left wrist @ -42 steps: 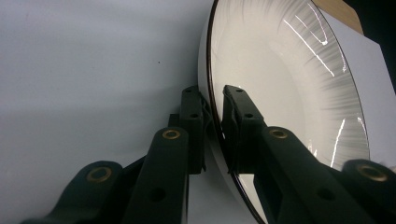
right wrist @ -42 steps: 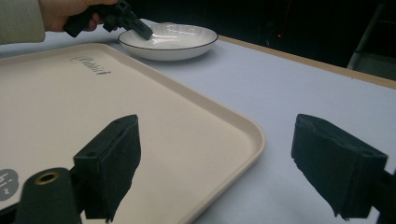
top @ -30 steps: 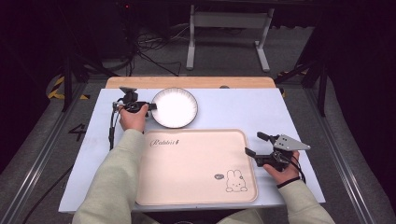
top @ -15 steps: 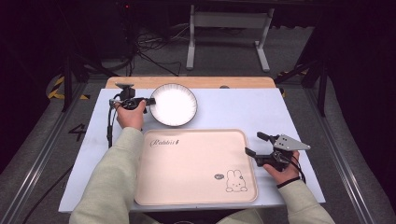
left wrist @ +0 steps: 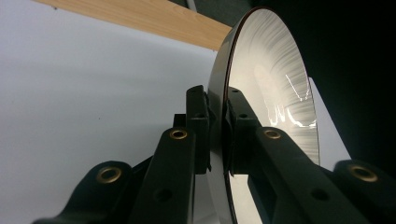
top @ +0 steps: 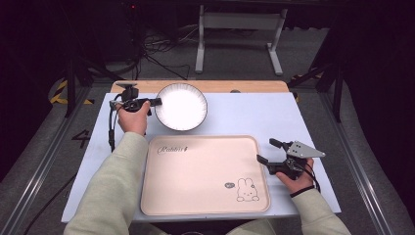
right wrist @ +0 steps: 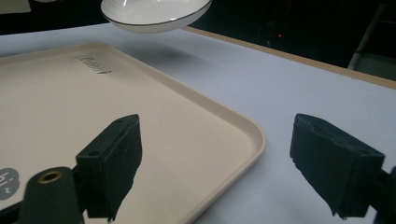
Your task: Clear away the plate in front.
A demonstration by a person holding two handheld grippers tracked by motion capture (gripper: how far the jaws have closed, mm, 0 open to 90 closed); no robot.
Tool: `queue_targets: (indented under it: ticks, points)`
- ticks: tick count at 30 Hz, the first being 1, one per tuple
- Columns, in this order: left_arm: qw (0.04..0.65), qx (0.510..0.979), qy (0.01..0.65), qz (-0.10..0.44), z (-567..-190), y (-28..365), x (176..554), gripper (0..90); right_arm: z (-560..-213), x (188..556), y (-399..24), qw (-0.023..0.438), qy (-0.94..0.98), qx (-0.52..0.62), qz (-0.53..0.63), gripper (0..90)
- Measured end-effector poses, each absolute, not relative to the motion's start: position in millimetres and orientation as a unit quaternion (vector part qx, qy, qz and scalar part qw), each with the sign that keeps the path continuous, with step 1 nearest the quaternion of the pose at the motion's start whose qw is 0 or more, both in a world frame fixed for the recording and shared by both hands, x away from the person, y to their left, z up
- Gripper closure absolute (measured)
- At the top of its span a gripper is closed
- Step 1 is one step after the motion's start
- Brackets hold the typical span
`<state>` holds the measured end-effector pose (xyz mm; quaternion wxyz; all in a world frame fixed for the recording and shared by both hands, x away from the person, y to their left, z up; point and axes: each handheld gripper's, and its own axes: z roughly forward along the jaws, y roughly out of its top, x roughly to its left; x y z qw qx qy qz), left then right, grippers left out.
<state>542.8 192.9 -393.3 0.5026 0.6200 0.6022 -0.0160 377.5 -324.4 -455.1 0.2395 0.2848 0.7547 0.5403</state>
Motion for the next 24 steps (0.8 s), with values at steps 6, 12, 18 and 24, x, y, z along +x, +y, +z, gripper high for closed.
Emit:
queue_targets:
  ticks: [6,12,18,24]
  points:
    - [0.503,0.630,0.592,-0.011,-384.1,192.6,538.4,82.6,-455.1,377.5,-324.2,0.240,0.755,0.284,0.540,17.2]
    - [0.503,0.641,0.580,-0.028,-380.2,192.2,533.7,82.5,-455.3,377.6,-323.7,0.240,0.755,0.283,0.540,17.7]
    - [0.502,0.656,0.562,-0.043,-373.4,192.7,522.1,82.5,-455.2,377.6,-323.8,0.240,0.756,0.283,0.539,17.7]
    - [0.510,0.661,0.548,-0.049,-368.6,193.0,507.1,82.5,-455.2,377.5,-323.6,0.240,0.756,0.283,0.538,17.7]
